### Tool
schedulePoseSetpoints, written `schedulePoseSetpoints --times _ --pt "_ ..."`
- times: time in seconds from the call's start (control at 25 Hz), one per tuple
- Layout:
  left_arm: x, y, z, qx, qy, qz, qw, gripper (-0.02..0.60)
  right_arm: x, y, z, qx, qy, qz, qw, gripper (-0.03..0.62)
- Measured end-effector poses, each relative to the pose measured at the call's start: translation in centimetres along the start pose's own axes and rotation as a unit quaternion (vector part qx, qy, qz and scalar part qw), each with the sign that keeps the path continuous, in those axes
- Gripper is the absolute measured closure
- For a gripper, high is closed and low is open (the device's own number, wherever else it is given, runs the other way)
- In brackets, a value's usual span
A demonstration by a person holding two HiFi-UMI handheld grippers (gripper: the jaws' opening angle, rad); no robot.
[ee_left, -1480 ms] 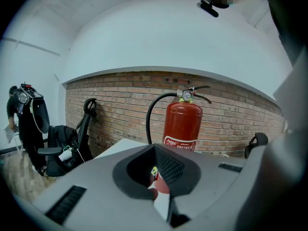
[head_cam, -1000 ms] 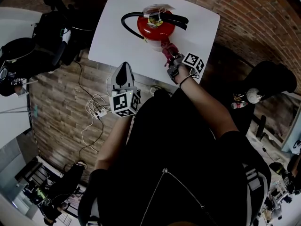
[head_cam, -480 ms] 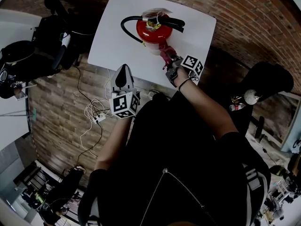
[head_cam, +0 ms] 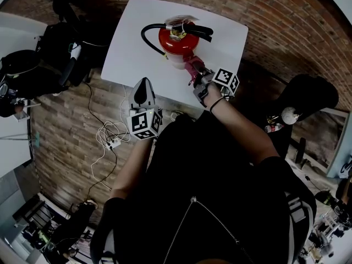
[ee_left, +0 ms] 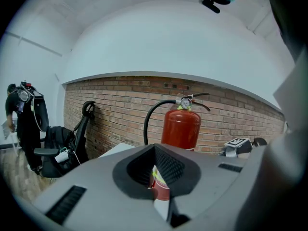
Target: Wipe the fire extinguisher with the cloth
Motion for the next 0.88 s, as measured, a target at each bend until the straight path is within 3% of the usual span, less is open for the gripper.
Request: schedulePoseSetpoints --times 0.88 --pt "-1.1 1.6 -0.2 0.018 0.007 -0.002 0.9998 0.574 -6.1 5.5 0.8 0.028 0.002 -0.047 0.998 0.47"
Point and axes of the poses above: the fingertips, and each gripper's own axes: y backward along the fingers, x to its right, z out of its underside, the point moved 8 cm from there along y, backward along the fingers, and after that the axes turned 15 degrees about z, right-handed, at the moved point
